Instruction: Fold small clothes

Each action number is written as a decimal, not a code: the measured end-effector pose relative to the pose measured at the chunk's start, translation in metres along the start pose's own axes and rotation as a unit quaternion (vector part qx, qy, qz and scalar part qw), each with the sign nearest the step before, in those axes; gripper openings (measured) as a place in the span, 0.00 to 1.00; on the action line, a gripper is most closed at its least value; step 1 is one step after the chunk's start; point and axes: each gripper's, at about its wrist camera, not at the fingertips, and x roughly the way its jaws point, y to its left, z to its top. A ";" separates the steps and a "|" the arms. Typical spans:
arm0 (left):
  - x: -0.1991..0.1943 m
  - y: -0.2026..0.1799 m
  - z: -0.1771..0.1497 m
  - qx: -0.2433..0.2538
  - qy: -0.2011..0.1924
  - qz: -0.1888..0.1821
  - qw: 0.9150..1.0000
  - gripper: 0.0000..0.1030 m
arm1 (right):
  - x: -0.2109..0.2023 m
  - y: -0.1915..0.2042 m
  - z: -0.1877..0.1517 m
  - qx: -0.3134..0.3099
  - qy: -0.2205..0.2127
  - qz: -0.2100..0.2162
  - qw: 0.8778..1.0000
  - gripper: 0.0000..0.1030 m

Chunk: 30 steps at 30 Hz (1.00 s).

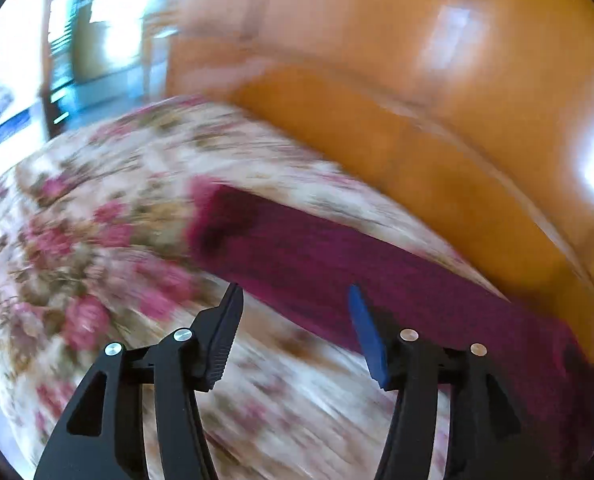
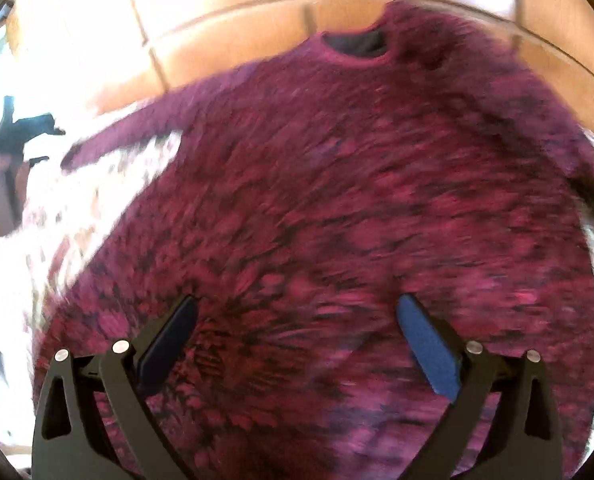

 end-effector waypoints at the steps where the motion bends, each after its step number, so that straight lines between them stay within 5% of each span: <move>1: -0.013 -0.018 -0.014 0.022 0.002 -0.027 0.999 0.53 | -0.013 -0.014 0.002 0.022 -0.018 -0.007 1.000 0.96; 4: -0.038 -0.067 -0.060 0.086 0.021 -0.103 0.991 0.53 | -0.053 -0.067 0.004 0.089 -0.065 -0.051 0.993 0.95; 7: -0.056 -0.114 -0.114 0.153 0.047 -0.151 0.976 0.53 | -0.082 -0.129 -0.003 0.121 -0.092 -0.161 0.975 0.91; 11: -0.072 -0.166 -0.183 0.258 0.060 -0.178 0.948 0.53 | -0.074 -0.179 -0.007 0.091 -0.076 -0.270 0.955 0.85; 14: -0.079 -0.186 -0.210 0.293 0.069 -0.182 0.936 0.53 | -0.047 -0.212 0.000 0.059 -0.055 -0.344 0.935 0.78; 17: -0.083 -0.193 -0.214 0.296 0.080 -0.199 0.931 0.53 | -0.025 -0.239 0.011 0.049 -0.037 -0.362 0.930 0.73; 20: -0.083 -0.209 -0.211 0.313 0.084 -0.205 0.924 0.53 | -0.006 -0.268 0.018 0.045 -0.012 -0.375 0.926 0.52; 22: -0.083 -0.222 -0.210 0.321 0.085 -0.215 0.918 0.53 | -0.003 -0.284 0.021 0.061 -0.005 -0.367 0.928 0.30; 24: -0.084 -0.239 -0.210 0.334 0.081 -0.221 0.913 0.53 | -0.013 -0.289 0.023 0.067 -0.021 -0.369 0.927 0.21; 30: -0.082 -0.316 -0.219 0.394 0.063 -0.259 0.879 0.53 | -0.073 -0.276 0.037 0.046 -0.072 -0.363 0.928 0.14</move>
